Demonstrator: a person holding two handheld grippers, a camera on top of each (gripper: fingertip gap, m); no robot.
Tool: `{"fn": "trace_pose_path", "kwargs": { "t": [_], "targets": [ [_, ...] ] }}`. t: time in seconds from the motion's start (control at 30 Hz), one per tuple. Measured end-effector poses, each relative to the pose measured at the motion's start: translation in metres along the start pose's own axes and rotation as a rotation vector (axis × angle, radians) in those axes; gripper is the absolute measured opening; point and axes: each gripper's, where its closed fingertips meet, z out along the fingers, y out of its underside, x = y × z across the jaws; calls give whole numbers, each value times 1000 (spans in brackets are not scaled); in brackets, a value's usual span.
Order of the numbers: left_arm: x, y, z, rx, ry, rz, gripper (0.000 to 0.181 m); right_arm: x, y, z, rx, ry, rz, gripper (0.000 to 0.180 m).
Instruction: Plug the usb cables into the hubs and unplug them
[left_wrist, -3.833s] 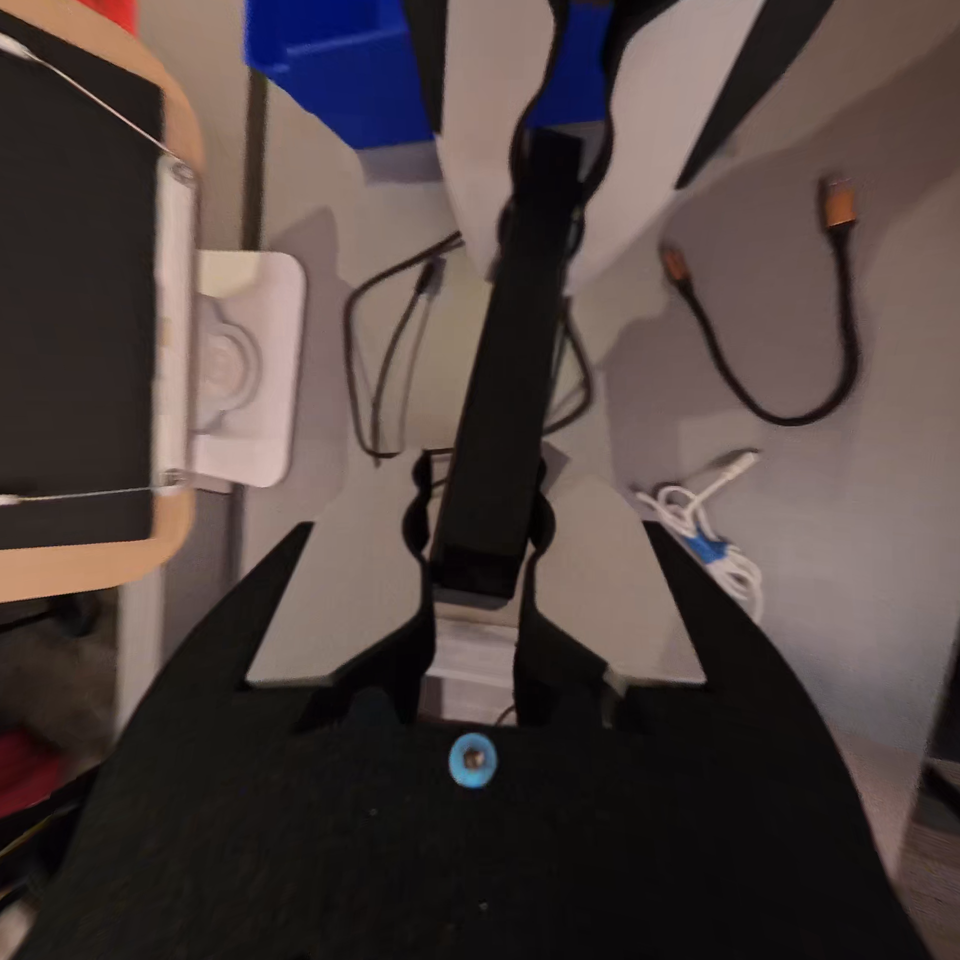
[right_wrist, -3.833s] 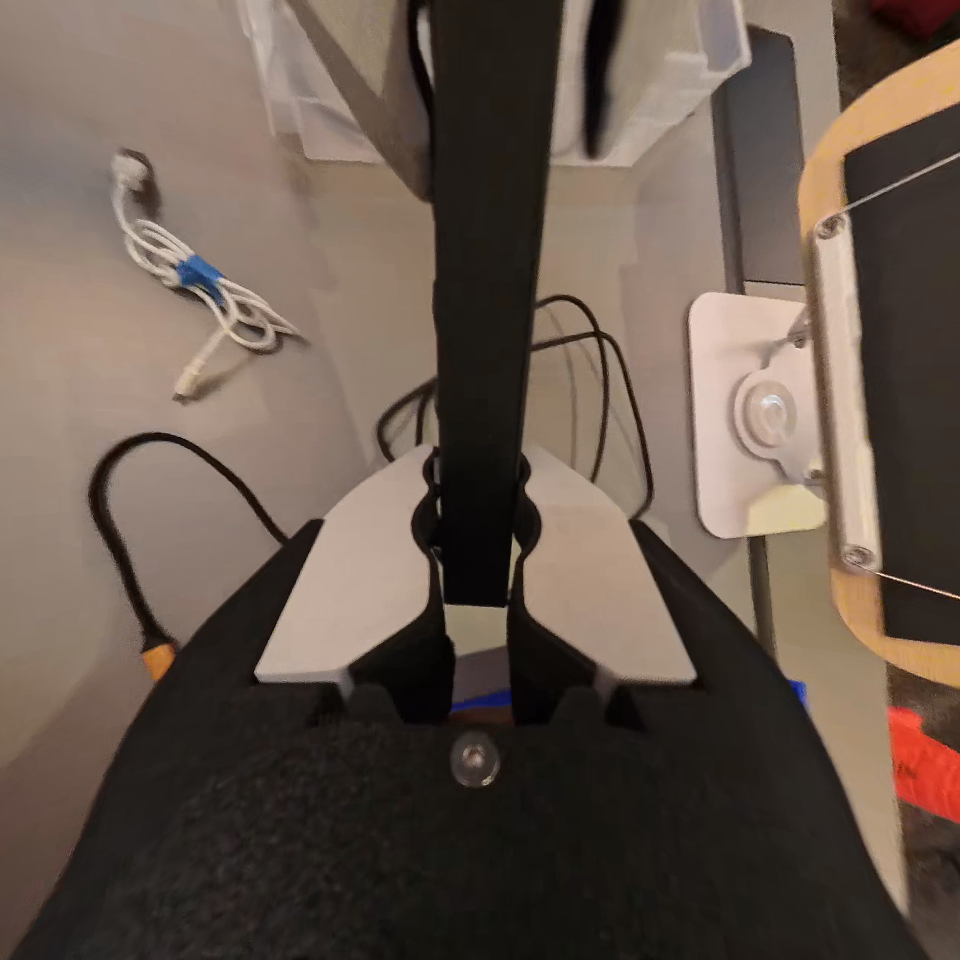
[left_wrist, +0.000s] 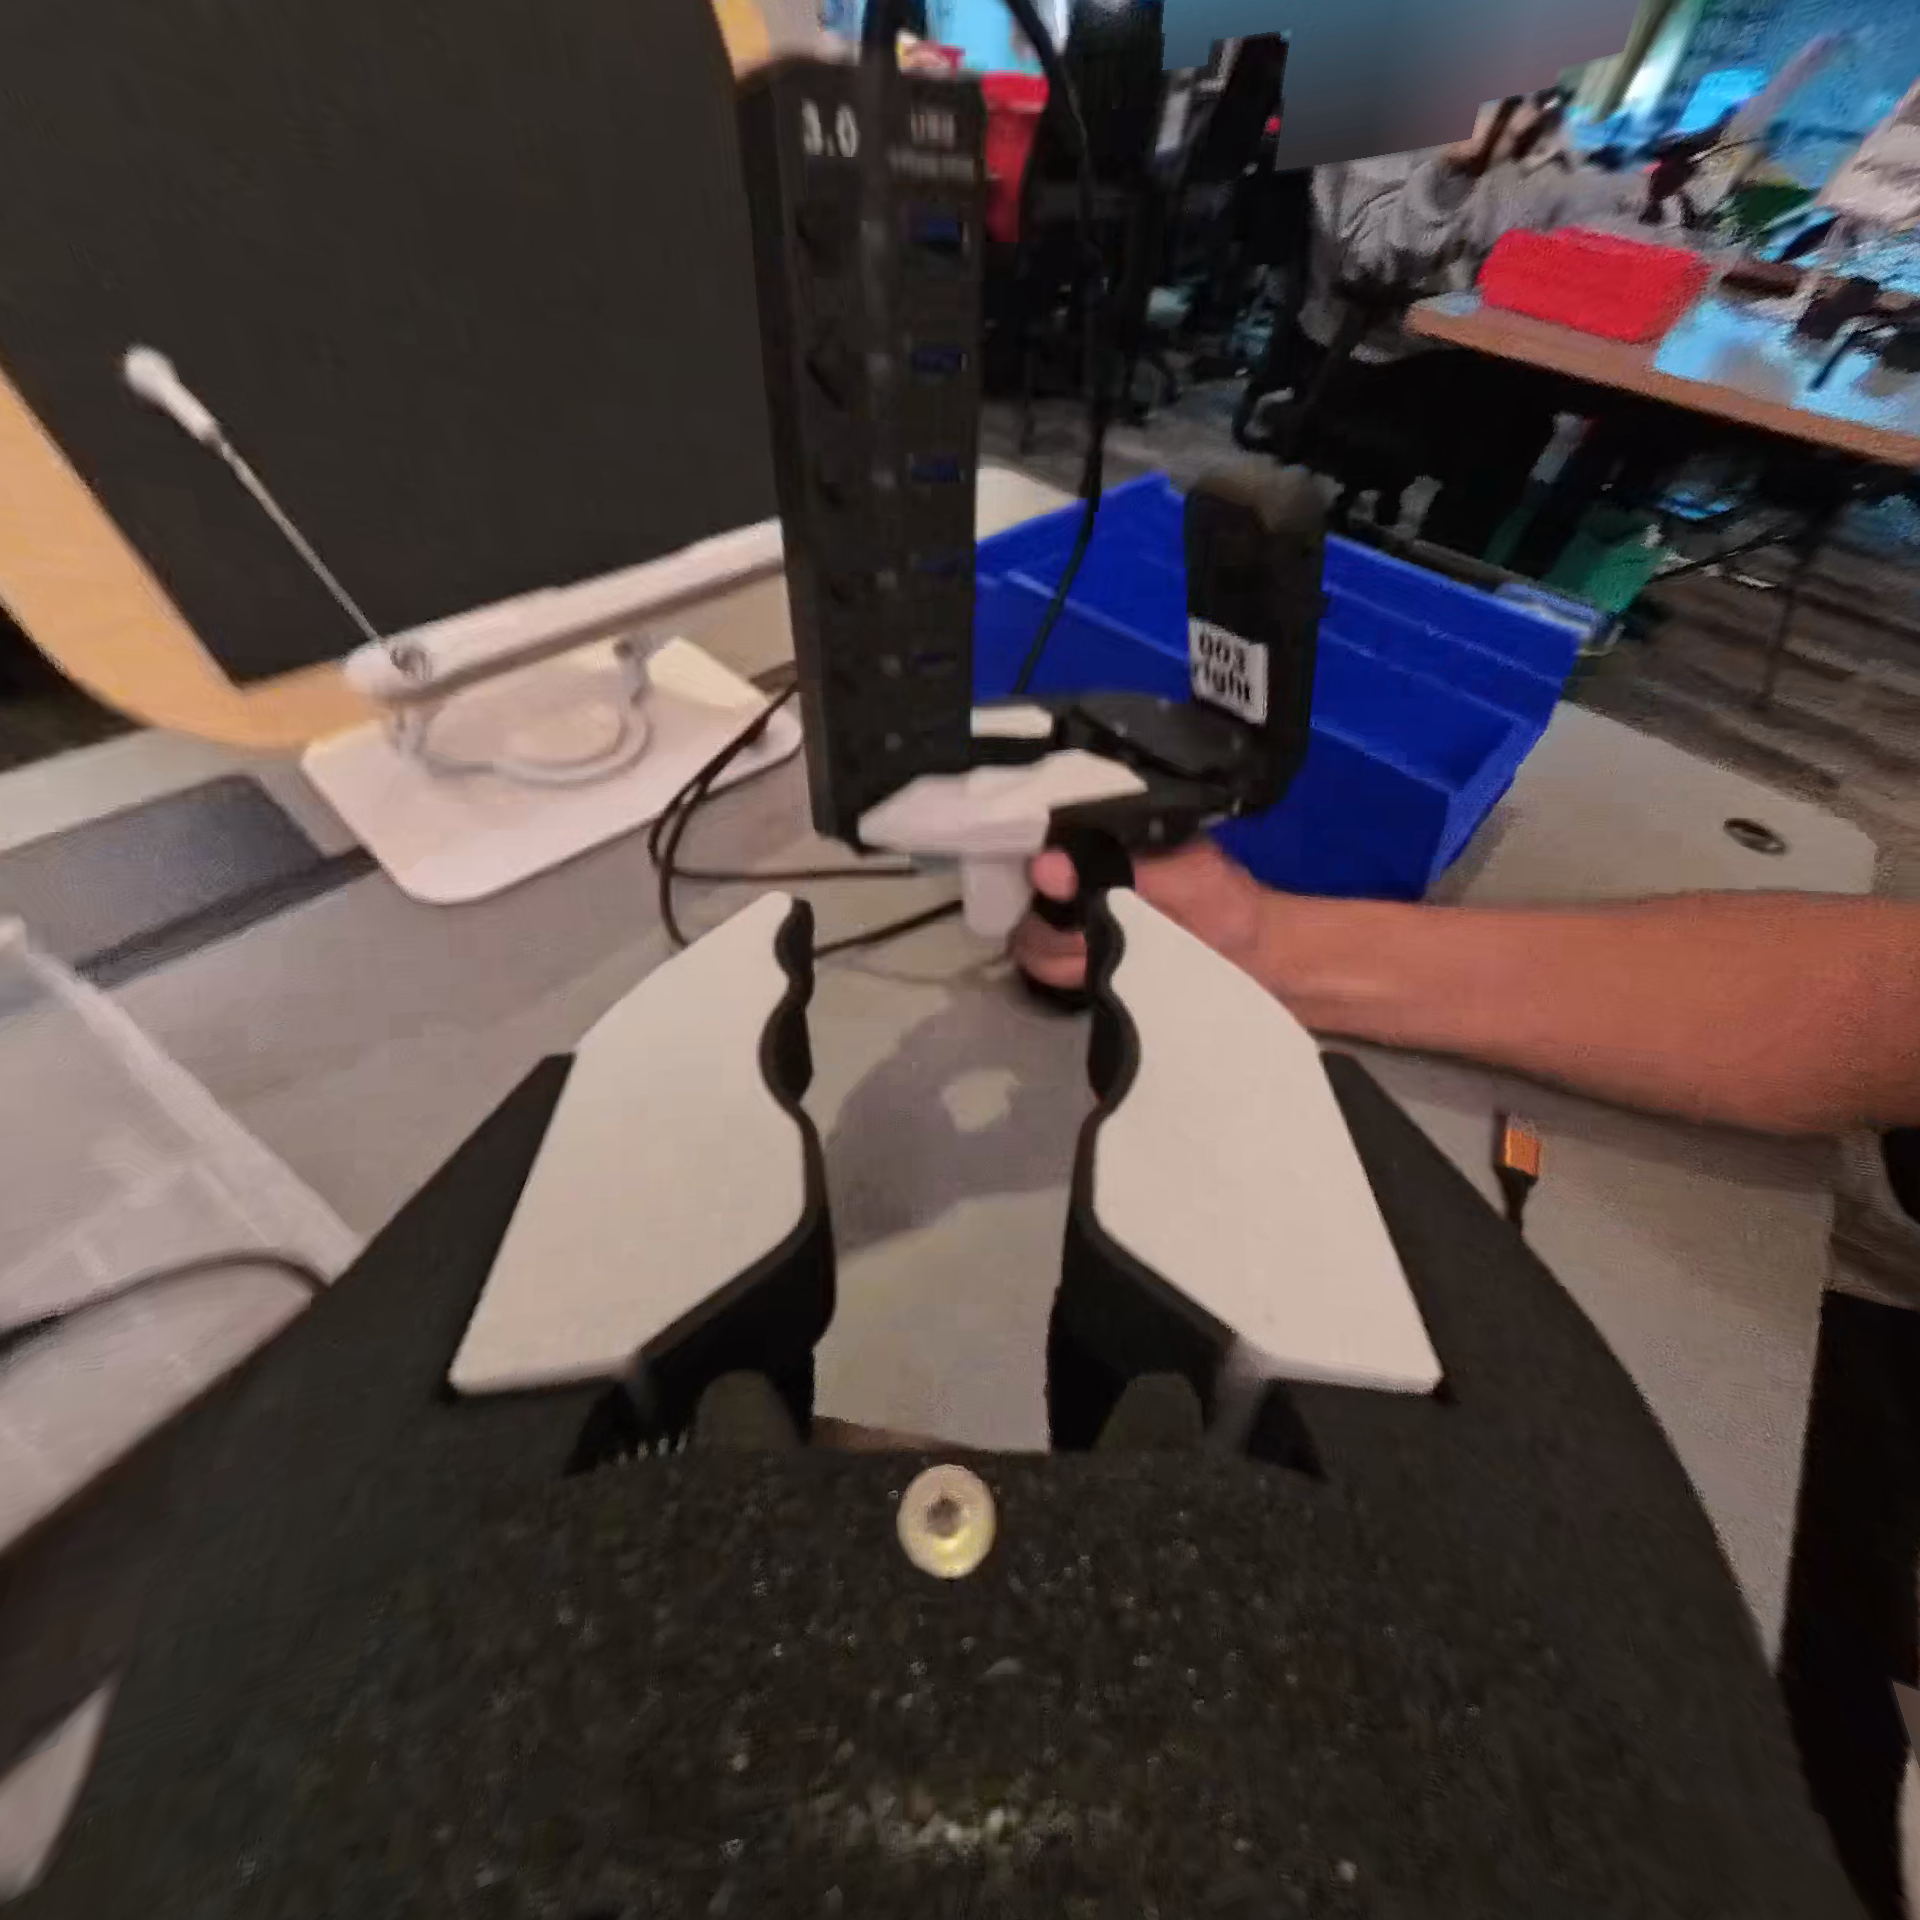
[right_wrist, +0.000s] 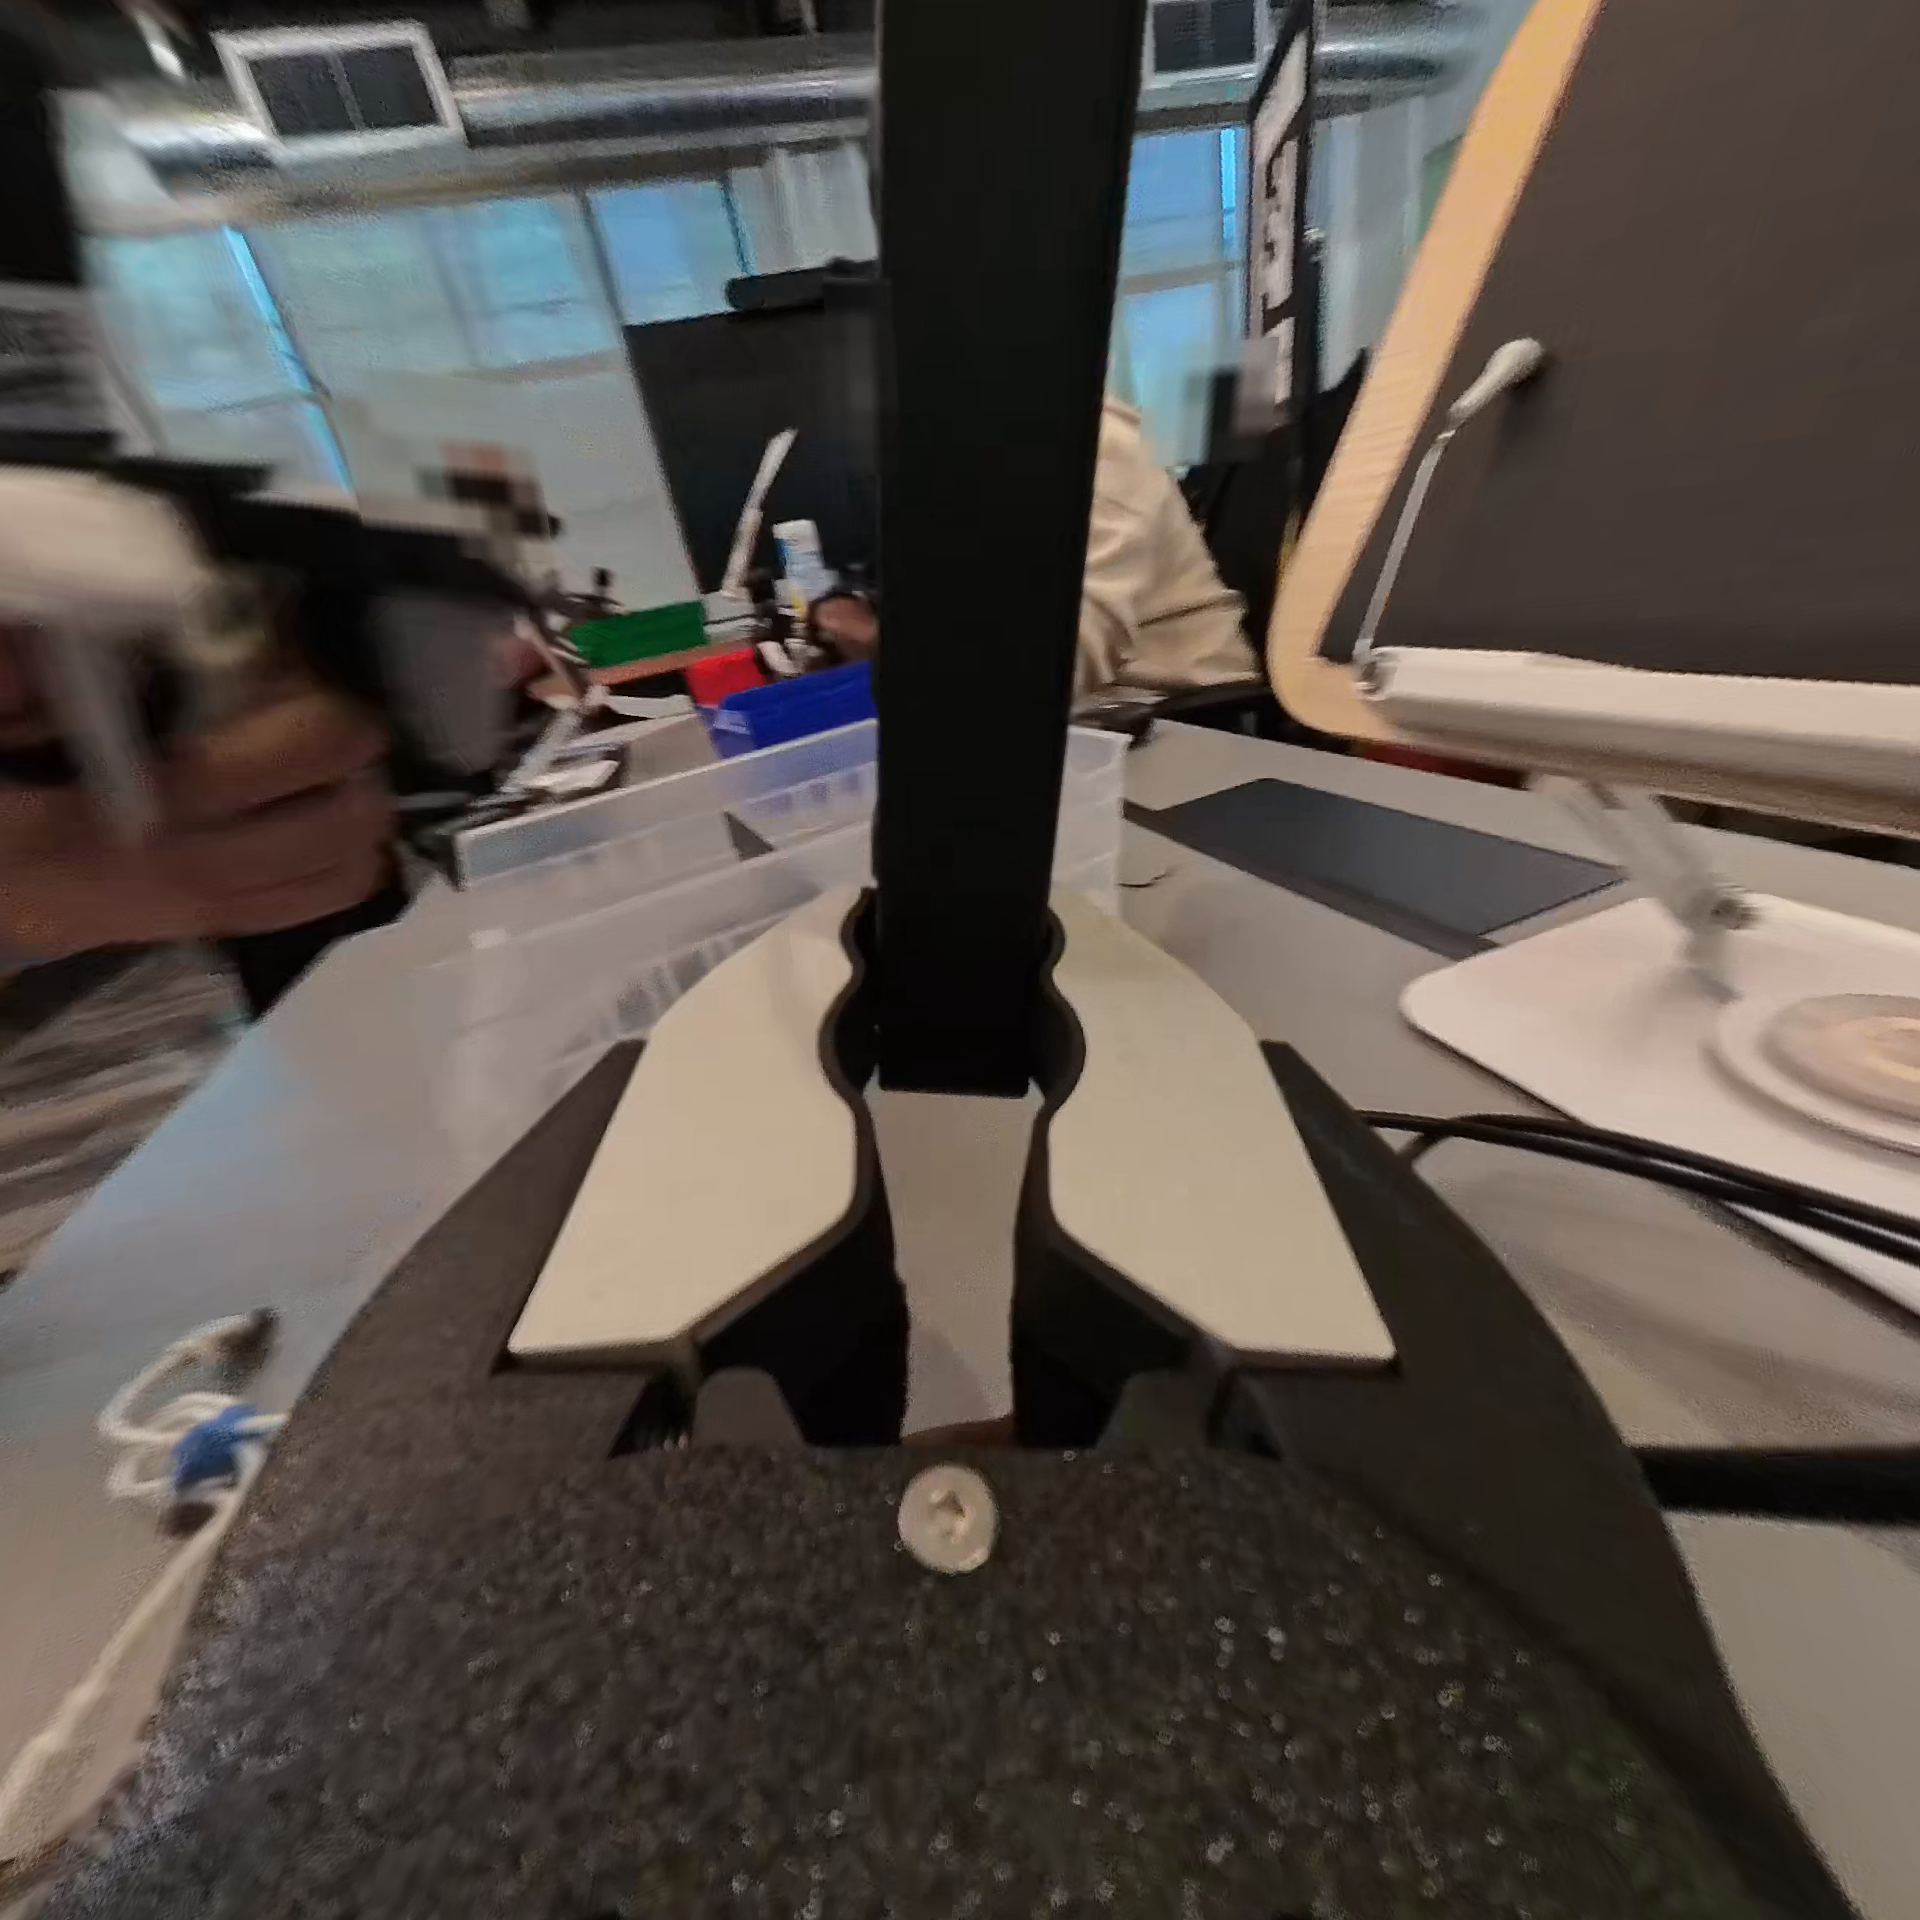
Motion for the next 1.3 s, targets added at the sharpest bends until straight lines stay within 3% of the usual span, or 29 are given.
{"fn": "trace_pose_path", "kwargs": {
  "t": [0.07,0.2,0.27,0.4,0.57,0.73,0.83,0.9,1.07,1.13,1.23,1.3],
  "targets": [
    [27,42,-21,-19,-59,-41,47,11,3,-3,4,69,-43,25],
    [94,128,-38,-110,-8,-121,42,20,2,-1,38,107,-40,25],
    [117,151,-38,-132,-6,-93,41,21,3,0,33,112,-53,25],
    [147,145,-12,-153,46,36,43,19,3,1,37,99,-54,25],
    [199,170,46,-456,289,125,43,23,1,-2,47,95,-24,25],
    [233,177,83,-513,420,277,40,26,0,-4,55,92,-1,25],
    [235,194,90,-568,410,336,38,25,0,-3,55,85,4,25],
    [235,194,90,-535,399,386,6,24,1,-2,50,78,-1,25],
    [236,195,88,-538,372,388,6,20,3,1,35,67,-19,25],
    [250,189,77,-524,478,298,6,20,3,1,33,67,-21,25],
    [295,114,31,-250,845,-1,6,21,3,0,34,67,-13,25],
    [290,68,2,-112,951,-142,6,21,2,0,38,68,-9,25]
  ]
}}
